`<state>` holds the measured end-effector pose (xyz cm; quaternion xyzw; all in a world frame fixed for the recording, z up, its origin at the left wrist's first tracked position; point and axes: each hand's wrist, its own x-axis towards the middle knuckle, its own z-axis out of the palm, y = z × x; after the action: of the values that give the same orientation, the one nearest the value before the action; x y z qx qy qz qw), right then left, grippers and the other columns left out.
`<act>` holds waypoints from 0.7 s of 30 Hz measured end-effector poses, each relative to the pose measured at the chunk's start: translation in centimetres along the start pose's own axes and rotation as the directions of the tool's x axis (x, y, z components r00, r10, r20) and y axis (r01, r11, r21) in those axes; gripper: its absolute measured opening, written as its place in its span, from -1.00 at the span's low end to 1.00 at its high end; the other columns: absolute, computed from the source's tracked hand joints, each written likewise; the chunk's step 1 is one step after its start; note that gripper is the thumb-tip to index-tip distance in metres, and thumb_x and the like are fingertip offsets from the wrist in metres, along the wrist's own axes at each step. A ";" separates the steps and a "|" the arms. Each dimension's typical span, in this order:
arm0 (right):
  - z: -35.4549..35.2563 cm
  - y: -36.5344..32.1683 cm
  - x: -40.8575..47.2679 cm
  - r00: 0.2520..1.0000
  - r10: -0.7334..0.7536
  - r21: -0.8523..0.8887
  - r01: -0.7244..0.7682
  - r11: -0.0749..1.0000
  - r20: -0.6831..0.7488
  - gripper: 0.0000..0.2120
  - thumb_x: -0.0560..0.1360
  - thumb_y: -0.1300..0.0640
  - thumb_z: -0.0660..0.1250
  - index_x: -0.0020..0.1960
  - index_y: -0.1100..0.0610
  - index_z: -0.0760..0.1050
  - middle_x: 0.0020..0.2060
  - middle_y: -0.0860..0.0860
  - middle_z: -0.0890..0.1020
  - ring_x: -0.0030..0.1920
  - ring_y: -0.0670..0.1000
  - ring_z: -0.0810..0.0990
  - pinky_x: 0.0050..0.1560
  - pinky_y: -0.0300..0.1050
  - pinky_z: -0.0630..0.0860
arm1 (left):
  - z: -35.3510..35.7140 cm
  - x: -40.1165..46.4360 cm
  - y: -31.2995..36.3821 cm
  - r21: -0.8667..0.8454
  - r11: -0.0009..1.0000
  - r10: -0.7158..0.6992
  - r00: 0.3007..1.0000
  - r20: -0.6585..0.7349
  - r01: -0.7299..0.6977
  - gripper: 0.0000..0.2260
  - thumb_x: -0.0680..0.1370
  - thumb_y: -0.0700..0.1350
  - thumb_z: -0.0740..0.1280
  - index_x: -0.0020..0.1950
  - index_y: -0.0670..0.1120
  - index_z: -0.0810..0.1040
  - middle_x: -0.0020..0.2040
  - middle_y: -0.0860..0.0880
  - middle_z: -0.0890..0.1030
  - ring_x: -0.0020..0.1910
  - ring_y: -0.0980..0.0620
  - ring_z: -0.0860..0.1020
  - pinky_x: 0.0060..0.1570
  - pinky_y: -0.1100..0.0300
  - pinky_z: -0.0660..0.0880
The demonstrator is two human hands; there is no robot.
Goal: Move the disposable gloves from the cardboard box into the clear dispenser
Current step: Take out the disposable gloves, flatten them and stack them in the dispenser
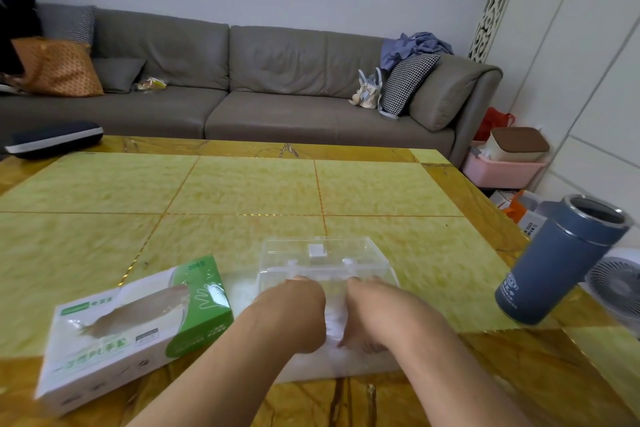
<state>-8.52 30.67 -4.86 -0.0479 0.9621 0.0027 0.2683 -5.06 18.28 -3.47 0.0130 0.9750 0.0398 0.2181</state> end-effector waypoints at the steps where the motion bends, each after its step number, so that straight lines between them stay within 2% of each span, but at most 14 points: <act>1: 0.0 0.0 0.0 1.000 0.002 0.005 -0.002 1.000 0.009 -0.22 0.54 0.10 0.48 0.62 0.17 0.15 0.53 0.17 0.29 0.27 0.23 0.59 -0.05 0.00 0.50 | 0.0 0.3 0.0 0.016 1.000 0.000 0.999 0.044 -0.001 -0.80 0.64 -0.22 0.32 0.25 -0.22 0.49 -0.08 -0.07 0.45 -0.02 -0.09 0.58 -0.14 0.17 0.42; 3: -0.1 0.0 -0.4 1.000 -0.003 0.030 0.002 1.000 0.011 -0.21 0.57 0.13 0.44 0.66 0.19 0.09 0.57 0.20 0.23 0.31 0.23 0.57 -0.04 -0.01 0.48 | 0.0 0.5 -0.1 0.052 0.999 -0.001 0.993 0.114 -0.005 -0.65 0.67 -0.22 0.28 0.42 -0.30 0.37 0.18 -0.18 0.53 0.11 -0.12 0.61 -0.05 0.16 0.43; 4: -0.1 0.0 -0.5 1.000 -0.009 0.038 0.009 0.999 0.003 -0.26 0.58 0.13 0.43 0.64 0.20 0.14 0.54 0.21 0.27 0.29 0.21 0.59 -0.08 -0.04 0.47 | -0.1 0.5 -0.2 0.052 0.998 0.009 0.992 0.129 -0.016 -0.63 0.67 -0.23 0.26 0.45 -0.32 0.33 0.24 -0.19 0.53 0.08 -0.11 0.60 -0.06 0.16 0.42; 7: 0.0 0.1 -0.8 0.999 -0.017 0.081 0.021 0.997 -0.050 -0.47 0.58 0.12 0.40 0.49 0.23 0.36 0.28 0.16 0.50 0.03 0.08 0.63 -0.25 -0.11 0.45 | -0.6 -0.5 -0.4 -0.020 0.998 0.062 0.993 0.098 -0.061 -0.61 0.65 -0.32 0.19 0.49 -0.25 0.36 0.03 -0.10 0.51 -0.16 0.01 0.48 -0.21 0.22 0.38; 9: -0.1 -0.2 -1.5 0.994 -0.010 0.085 0.019 0.996 -0.107 -0.61 0.59 0.08 0.38 0.37 0.17 0.45 0.13 0.07 0.56 -0.12 0.04 0.61 -0.25 -0.11 0.49 | -0.5 -1.4 -0.7 -0.039 0.996 0.077 0.996 0.042 -0.075 -0.50 0.63 -0.35 0.19 0.58 -0.23 0.23 0.11 -0.11 0.54 -0.09 0.00 0.52 -0.21 0.23 0.41; 10: -0.2 -0.3 -2.1 0.988 -0.015 0.080 0.028 0.996 -0.154 -0.72 0.60 0.05 0.36 0.27 0.13 0.50 0.05 0.03 0.59 -0.15 0.03 0.62 -0.26 -0.11 0.49 | -0.4 -1.9 -0.9 -0.058 0.994 0.095 0.995 -0.007 -0.095 -0.53 0.61 -0.37 0.20 0.53 -0.21 0.28 0.15 -0.12 0.55 -0.06 -0.02 0.54 -0.22 0.22 0.42; 12: -0.5 -0.8 -3.8 0.962 -0.054 0.004 0.057 0.998 -0.269 -0.87 0.63 0.01 0.30 0.05 0.06 0.53 -0.09 -0.02 0.59 -0.17 0.00 0.62 -0.28 -0.12 0.46 | -0.6 -3.7 -1.6 -0.092 0.982 0.151 0.976 -0.158 -0.167 -0.69 0.55 -0.41 0.20 0.25 -0.15 0.43 0.07 -0.07 0.52 -0.10 -0.02 0.53 -0.27 0.19 0.43; 14: -0.9 -1.9 -5.5 0.909 -0.099 -0.078 0.073 0.994 -0.405 -0.90 0.64 0.07 0.23 -0.05 0.02 0.45 -0.13 -0.06 0.53 -0.17 0.00 0.57 -0.33 -0.13 0.37 | -0.5 -5.2 -3.2 -0.162 0.957 0.183 0.932 -0.314 -0.242 -0.59 0.49 -0.43 0.17 0.26 -0.09 0.46 0.14 -0.02 0.50 -0.01 -0.02 0.55 -0.15 0.09 0.55; 16: -1.1 -3.4 -7.0 0.837 -0.141 -0.079 0.117 0.990 -0.529 -0.92 0.61 0.20 0.17 0.01 0.03 0.40 -0.07 -0.08 0.49 -0.10 0.02 0.55 -0.30 -0.12 0.32 | -0.3 -6.0 -5.5 -0.243 0.933 0.109 0.852 -0.512 -0.265 -0.56 0.53 -0.38 0.18 0.29 0.03 0.45 0.18 0.10 0.50 0.03 0.02 0.56 -0.07 0.05 0.59; 18: -0.8 -5.5 -8.0 0.738 -0.249 -0.089 0.250 0.964 -0.628 -0.71 0.56 0.27 0.20 0.23 0.00 0.37 0.11 -0.10 0.47 0.08 0.00 0.50 -0.13 -0.16 0.35 | -0.2 -6.5 -8.6 -0.280 0.939 -0.038 0.747 -0.663 -0.201 -0.77 0.59 -0.23 0.21 0.13 0.07 0.47 0.04 0.13 0.53 -0.06 0.02 0.55 -0.11 -0.01 0.58; 19: -0.2 -6.5 -8.2 0.684 -0.332 -0.106 0.352 0.930 -0.649 -0.60 0.55 0.28 0.24 0.33 0.00 0.34 0.20 -0.10 0.43 0.16 -0.02 0.46 -0.02 -0.20 0.38 | 0.1 -6.5 -10.4 -0.312 0.939 -0.119 0.719 -0.685 -0.141 -0.83 0.59 -0.19 0.21 0.05 0.07 0.48 -0.04 0.12 0.54 -0.12 0.01 0.55 -0.13 -0.04 0.58; 21: 1.4 -8.7 -8.0 0.610 -0.505 -0.161 0.528 0.834 -0.611 -0.41 0.51 0.30 0.30 0.50 0.05 0.27 0.33 -0.06 0.35 0.31 -0.01 0.37 0.26 -0.17 0.42 | 0.6 -6.6 -14.3 -0.372 0.926 -0.285 0.754 -0.592 0.058 -0.85 0.59 -0.17 0.21 -0.02 0.06 0.51 -0.12 0.10 0.56 -0.20 0.02 0.57 -0.18 -0.02 0.61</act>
<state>-0.14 22.79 -1.72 -0.3161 0.9392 -0.1080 -0.0797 1.07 3.82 -2.37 -0.1287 0.9666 0.1845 -0.1230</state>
